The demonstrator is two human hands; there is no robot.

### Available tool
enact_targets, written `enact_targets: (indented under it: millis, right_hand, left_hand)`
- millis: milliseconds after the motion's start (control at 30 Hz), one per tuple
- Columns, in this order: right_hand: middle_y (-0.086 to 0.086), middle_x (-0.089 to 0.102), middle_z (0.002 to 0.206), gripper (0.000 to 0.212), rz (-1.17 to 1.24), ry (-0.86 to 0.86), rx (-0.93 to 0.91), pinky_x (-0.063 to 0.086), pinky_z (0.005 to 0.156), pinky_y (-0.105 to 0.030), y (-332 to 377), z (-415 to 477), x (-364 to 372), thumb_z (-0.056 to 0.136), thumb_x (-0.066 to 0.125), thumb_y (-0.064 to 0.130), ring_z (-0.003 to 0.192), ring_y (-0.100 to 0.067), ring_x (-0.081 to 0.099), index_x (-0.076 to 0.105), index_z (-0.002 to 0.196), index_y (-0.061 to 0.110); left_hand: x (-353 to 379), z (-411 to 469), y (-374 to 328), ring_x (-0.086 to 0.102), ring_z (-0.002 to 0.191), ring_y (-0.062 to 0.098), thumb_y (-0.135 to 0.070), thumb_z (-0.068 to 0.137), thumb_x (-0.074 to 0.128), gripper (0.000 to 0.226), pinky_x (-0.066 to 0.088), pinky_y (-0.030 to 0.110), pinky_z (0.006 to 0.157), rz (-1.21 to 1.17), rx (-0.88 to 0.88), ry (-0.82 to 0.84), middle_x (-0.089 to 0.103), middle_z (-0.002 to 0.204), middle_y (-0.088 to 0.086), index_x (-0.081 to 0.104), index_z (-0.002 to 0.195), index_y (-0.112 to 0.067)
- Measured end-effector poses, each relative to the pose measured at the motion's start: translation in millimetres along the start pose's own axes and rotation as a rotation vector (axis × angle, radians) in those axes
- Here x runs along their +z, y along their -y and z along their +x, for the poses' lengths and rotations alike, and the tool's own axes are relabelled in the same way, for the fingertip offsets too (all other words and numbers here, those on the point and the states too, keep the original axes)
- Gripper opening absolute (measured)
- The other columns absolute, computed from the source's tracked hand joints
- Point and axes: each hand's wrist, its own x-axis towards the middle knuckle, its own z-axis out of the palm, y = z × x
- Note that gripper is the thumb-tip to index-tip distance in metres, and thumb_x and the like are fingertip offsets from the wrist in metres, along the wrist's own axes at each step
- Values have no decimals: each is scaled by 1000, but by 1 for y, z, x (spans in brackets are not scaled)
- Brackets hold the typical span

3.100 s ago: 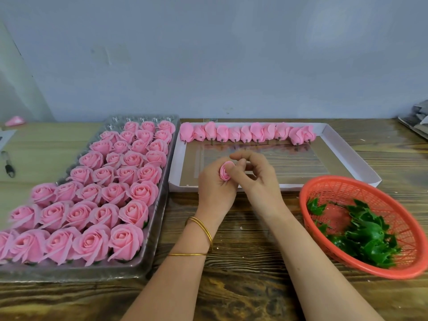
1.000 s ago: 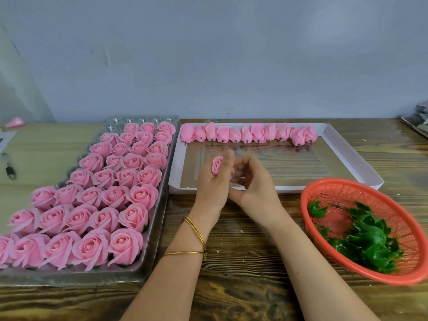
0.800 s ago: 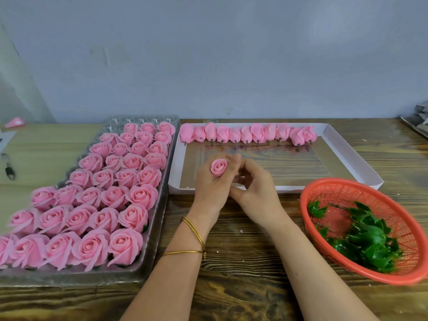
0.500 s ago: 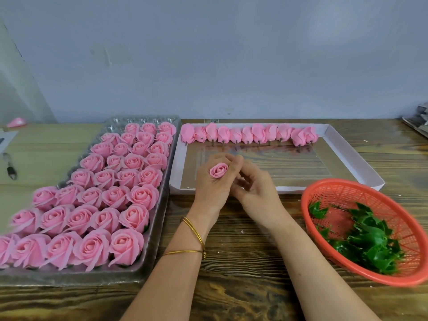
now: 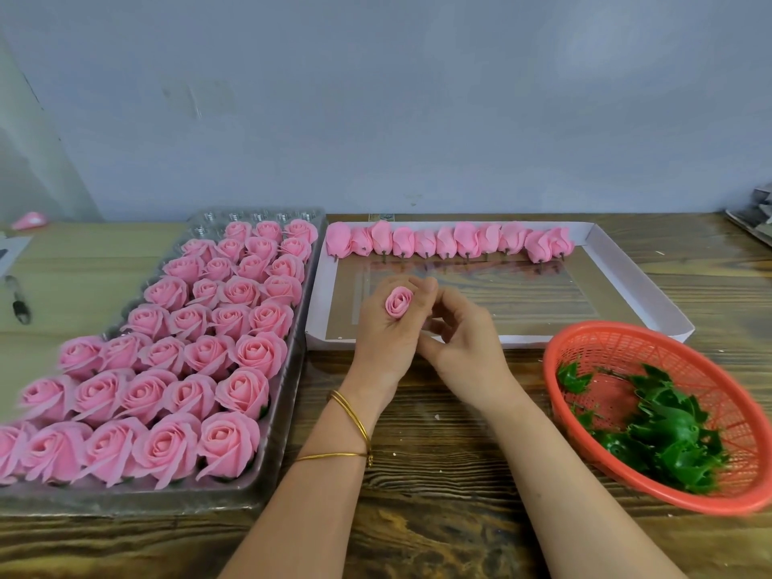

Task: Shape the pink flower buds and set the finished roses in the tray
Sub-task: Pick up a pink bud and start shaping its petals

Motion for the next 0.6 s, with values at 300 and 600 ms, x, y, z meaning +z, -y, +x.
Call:
enact_targets:
  millis: [300, 600]
  right_hand:
    - [-8, 68, 117, 47, -25, 58, -8, 50, 100, -41, 4, 0, -2, 86, 62, -11, 115, -18, 61, 60, 127, 12]
    - [1, 68, 96, 37, 5, -12, 21, 54, 85, -28, -1, 1, 0, 78, 73, -6, 94, -19, 66, 61, 104, 18]
  left_hand:
    - [-3, 0, -3, 60, 75, 12, -42, 78, 66, 16, 51, 23, 65, 60, 15, 63, 56, 86, 13, 67, 66, -31]
    - [2, -1, -1, 63, 87, 27, -53, 80, 56, 60, 56, 29, 76, 40, -66, -2, 62, 90, 23, 63, 103, 2]
